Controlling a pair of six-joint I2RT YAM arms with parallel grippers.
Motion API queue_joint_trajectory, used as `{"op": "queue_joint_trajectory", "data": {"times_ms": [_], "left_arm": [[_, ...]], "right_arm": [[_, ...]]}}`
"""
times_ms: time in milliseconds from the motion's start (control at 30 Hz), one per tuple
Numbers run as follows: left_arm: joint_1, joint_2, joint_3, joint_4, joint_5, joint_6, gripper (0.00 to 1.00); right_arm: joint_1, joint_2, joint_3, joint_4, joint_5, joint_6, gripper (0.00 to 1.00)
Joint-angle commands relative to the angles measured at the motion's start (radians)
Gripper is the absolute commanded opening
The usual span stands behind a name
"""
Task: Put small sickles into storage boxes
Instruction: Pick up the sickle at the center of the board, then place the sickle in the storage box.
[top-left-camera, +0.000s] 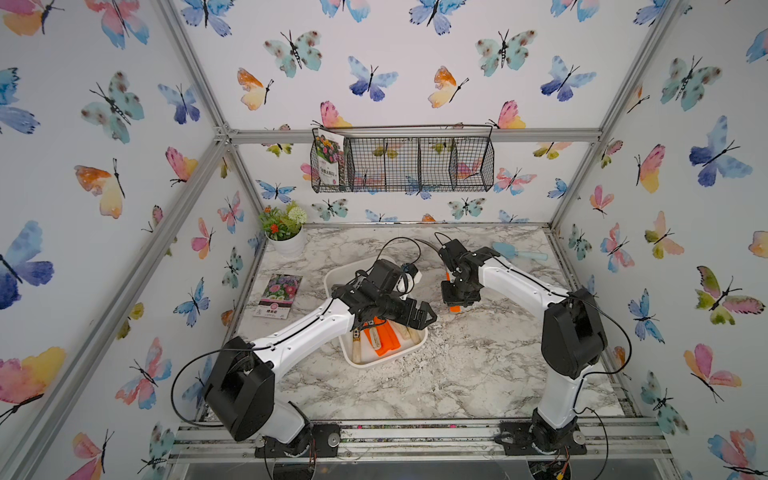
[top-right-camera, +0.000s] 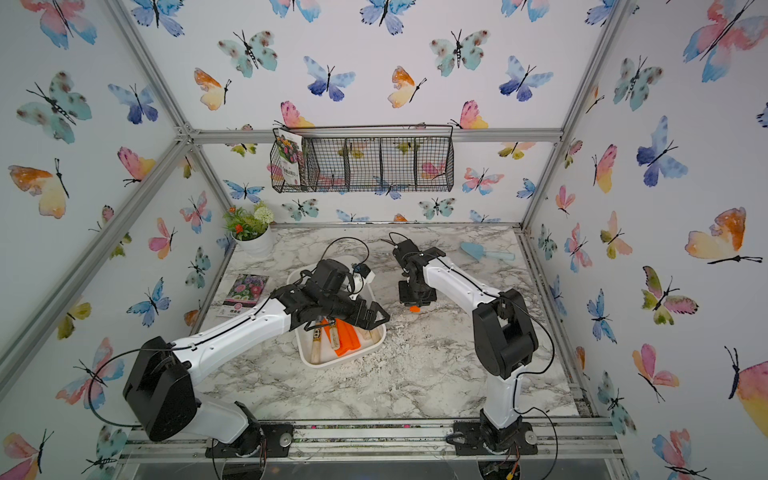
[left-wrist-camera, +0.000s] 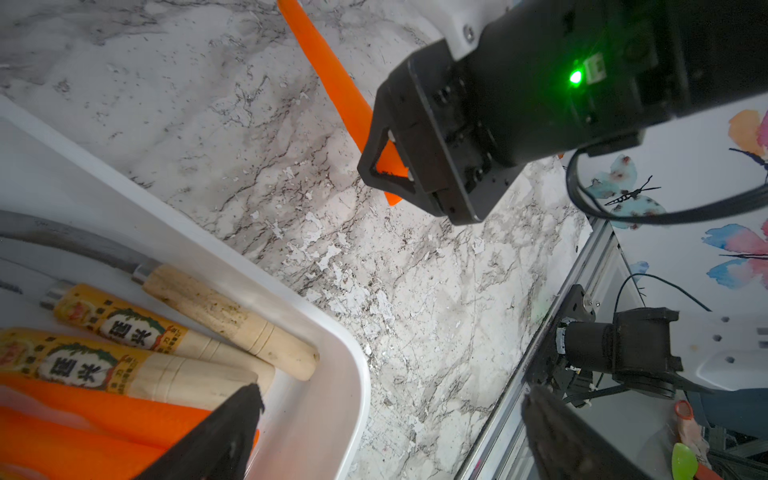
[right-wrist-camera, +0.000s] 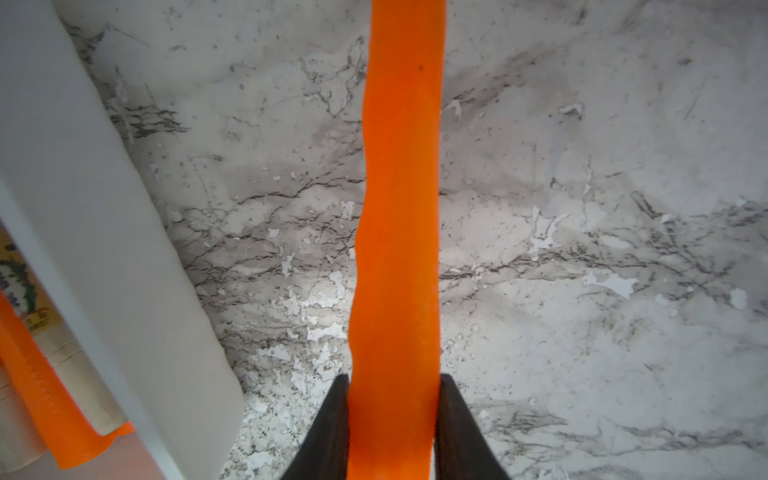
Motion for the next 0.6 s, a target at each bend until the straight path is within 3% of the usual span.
{"op": "queue_joint_trajectory", "data": {"times_ms": [0,567], "left_arm": [[-0.007,-0.087,-0.035,-0.043,-0.044,-0.014,0.98],[-0.007,-0.405,-0.186,-0.186,-0.142,-0.058,0.98]], "right_arm": [[0.041,0.015,0.048,-0.044,0.024,0.041,0.02],[0.289,0.135,0.228,-0.097,0.061,0.15,0.01]]}}
